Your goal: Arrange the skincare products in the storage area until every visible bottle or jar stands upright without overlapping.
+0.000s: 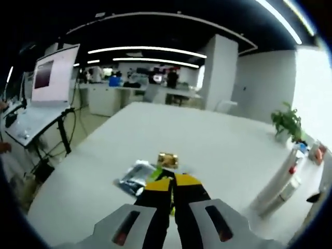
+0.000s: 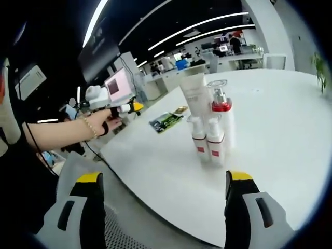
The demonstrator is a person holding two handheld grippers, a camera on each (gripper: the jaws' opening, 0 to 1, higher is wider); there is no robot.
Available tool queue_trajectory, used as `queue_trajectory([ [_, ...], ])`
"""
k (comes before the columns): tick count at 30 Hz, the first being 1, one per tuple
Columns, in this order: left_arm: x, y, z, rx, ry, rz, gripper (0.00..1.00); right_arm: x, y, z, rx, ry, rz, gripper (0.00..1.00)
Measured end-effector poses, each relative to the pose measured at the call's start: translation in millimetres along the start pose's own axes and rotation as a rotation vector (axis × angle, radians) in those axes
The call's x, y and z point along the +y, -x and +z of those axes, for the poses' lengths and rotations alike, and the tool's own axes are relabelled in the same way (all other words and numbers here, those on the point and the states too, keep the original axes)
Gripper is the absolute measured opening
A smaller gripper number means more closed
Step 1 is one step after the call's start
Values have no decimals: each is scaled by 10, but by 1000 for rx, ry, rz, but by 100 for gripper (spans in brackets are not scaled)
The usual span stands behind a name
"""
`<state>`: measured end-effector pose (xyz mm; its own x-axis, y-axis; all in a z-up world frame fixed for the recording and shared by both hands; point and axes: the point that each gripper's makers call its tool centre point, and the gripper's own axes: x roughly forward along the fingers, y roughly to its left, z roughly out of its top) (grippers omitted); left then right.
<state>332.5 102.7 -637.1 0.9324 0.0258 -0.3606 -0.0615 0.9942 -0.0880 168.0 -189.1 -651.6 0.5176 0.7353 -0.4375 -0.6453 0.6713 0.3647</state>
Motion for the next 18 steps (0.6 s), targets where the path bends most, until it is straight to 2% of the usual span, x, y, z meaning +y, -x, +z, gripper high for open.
queue_trajectory([
  [1, -4, -59, -51, 25, 30, 1, 0, -3, 1, 0, -1, -4, 0, 96],
  [4, -15, -132, -57, 31, 23, 9, 0, -7, -1, -9, 2, -12, 2, 96],
  [6, -2, -171, -68, 47, 9, 46, 9, -2, -4, -12, 4, -17, 5, 96],
  [7, -1, -190, -82, 47, 18, 42, 12, -2, -4, -14, 4, -20, 5, 96],
  [10, -19, -285, -115, 67, 22, 54, 15, -14, -4, -24, 6, -36, 7, 95],
  [14, -21, -407, -196, 85, 37, 79, 25, -21, -5, -31, 7, -54, 8, 95],
  [18, -44, -540, -352, 131, 48, 90, 31, -27, -8, -36, 10, -70, 7, 95],
])
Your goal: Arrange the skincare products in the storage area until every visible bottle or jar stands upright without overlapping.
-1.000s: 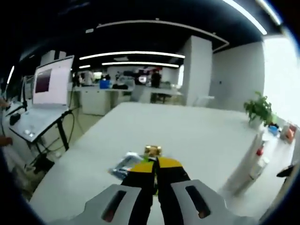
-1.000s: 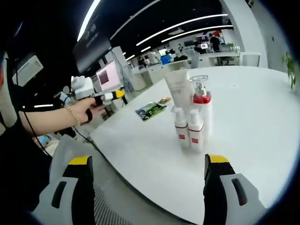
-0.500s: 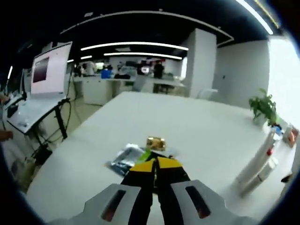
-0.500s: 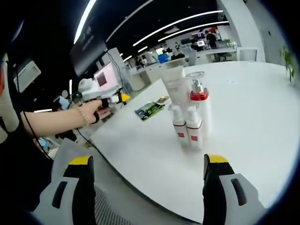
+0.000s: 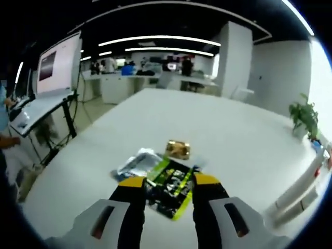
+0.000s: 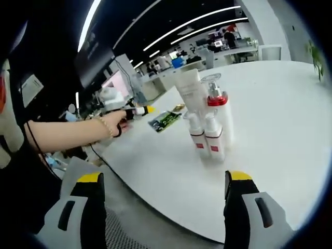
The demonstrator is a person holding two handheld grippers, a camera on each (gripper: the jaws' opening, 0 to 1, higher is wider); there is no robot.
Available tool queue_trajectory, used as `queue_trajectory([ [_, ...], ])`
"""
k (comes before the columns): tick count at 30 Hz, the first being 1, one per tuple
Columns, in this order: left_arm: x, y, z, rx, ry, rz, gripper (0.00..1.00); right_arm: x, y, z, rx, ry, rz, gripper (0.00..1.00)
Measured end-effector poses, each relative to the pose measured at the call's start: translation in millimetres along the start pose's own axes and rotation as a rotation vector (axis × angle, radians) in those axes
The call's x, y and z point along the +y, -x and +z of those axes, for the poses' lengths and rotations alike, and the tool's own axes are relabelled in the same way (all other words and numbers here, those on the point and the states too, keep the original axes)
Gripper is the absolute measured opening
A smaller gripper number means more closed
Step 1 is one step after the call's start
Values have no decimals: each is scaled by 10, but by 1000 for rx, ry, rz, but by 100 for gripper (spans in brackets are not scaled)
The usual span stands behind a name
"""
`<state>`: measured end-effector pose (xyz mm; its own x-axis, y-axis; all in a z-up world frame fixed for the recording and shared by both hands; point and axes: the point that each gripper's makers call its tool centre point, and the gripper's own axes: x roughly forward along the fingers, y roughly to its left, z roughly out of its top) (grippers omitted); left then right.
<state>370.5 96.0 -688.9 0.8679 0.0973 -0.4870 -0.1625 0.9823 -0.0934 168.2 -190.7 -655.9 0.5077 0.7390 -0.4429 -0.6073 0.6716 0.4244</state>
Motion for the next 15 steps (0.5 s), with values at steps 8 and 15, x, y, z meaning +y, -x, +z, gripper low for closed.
queue_trajectory([
  [8, 65, -231, -258, 113, 21, 64, 61, -51, 7, 1, -4, -38, -17, 95],
  [15, 115, -427, -347, 182, 72, 154, 89, -99, 10, -14, 0, -67, -36, 95],
])
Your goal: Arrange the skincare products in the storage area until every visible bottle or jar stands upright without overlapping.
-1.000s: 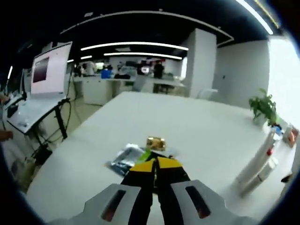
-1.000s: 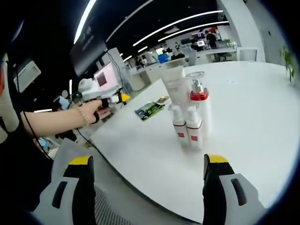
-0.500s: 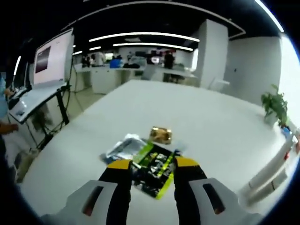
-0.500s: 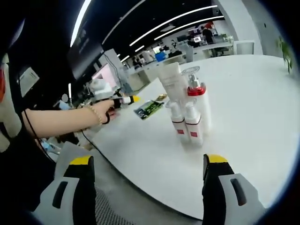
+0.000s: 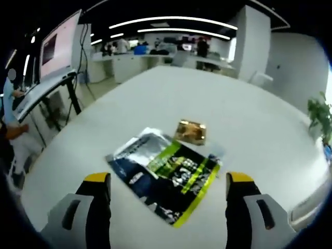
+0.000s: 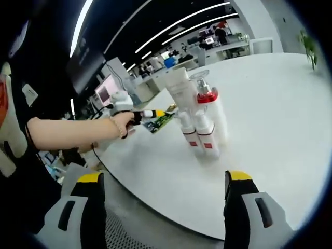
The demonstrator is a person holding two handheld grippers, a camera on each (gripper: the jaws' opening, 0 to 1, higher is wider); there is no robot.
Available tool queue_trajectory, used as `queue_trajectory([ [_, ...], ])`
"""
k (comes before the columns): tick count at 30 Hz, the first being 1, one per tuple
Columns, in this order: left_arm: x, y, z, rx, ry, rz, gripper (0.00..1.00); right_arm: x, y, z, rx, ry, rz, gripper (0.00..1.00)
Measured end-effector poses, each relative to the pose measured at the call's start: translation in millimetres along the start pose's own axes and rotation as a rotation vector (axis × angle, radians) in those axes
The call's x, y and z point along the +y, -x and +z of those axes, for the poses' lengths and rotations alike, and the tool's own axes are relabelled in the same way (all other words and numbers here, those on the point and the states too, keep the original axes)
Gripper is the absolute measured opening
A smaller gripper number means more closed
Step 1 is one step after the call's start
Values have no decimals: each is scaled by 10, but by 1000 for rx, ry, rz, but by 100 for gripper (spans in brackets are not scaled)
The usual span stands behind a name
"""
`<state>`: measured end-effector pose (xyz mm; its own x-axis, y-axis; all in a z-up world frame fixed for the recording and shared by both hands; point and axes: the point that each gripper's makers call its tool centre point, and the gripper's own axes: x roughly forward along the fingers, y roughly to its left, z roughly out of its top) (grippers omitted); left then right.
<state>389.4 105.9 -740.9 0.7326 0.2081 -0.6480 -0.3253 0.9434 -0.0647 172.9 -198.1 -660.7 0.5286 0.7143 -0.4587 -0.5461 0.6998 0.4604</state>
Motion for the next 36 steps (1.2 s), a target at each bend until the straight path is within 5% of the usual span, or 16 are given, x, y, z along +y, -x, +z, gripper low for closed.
queue_trajectory([
  [5, -13, -159, 5, 40, 39, 42, 97, -34, 2, -8, 2, -14, -15, 95],
  [15, 207, -279, -30, 106, 195, 201, 99, -81, 4, -25, 6, -35, -34, 94],
  [23, 231, -291, -112, 142, 298, 265, 97, -113, 11, -40, 9, -51, -45, 94],
  [27, 211, -384, -68, 159, 295, 269, 98, -116, 9, -47, 12, -53, -46, 94],
  [36, 124, -111, -162, 122, 233, 284, 92, -132, 9, -54, 14, -60, -52, 93],
])
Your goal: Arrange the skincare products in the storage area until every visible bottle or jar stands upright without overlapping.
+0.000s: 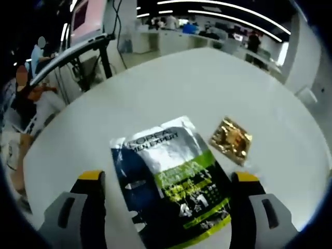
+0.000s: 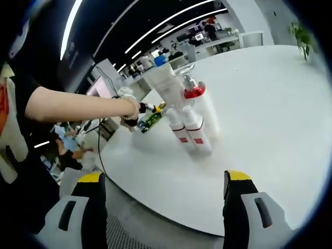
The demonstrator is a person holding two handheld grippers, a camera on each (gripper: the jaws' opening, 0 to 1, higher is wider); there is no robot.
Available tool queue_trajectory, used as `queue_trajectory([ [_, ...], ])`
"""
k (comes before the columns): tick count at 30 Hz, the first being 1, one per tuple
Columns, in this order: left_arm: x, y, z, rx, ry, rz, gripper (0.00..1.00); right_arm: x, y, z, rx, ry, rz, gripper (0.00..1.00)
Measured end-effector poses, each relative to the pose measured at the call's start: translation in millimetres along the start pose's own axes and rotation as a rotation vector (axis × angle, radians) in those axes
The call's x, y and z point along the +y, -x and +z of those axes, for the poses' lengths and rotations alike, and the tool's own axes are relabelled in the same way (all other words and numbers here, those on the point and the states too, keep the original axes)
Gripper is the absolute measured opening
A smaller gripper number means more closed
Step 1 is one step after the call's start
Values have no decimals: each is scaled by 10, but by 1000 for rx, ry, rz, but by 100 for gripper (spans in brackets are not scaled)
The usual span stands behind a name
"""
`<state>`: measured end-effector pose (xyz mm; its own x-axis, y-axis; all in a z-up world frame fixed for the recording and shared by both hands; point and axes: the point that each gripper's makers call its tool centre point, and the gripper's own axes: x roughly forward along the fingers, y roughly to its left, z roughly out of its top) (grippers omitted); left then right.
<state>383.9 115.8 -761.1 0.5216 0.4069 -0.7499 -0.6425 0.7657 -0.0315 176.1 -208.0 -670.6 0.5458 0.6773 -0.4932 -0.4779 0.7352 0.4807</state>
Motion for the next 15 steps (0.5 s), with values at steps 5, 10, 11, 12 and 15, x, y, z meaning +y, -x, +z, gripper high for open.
queue_trajectory([
  [5, 115, -81, 111, -29, -44, -34, 84, 3, 0, 2, -1, 1, 0, 93],
  [10, 268, -216, 155, -78, -68, -59, 74, 10, 4, 4, -1, 12, -1, 92],
  [11, 288, -197, 128, -71, -71, -66, 74, 11, 4, 4, -1, 14, -1, 92],
  [12, 300, -206, 108, -63, -69, -67, 74, 12, 4, 4, -1, 16, 0, 92],
  [15, 351, -298, 138, -76, -93, -80, 73, 20, 5, 3, 1, 27, -1, 92],
])
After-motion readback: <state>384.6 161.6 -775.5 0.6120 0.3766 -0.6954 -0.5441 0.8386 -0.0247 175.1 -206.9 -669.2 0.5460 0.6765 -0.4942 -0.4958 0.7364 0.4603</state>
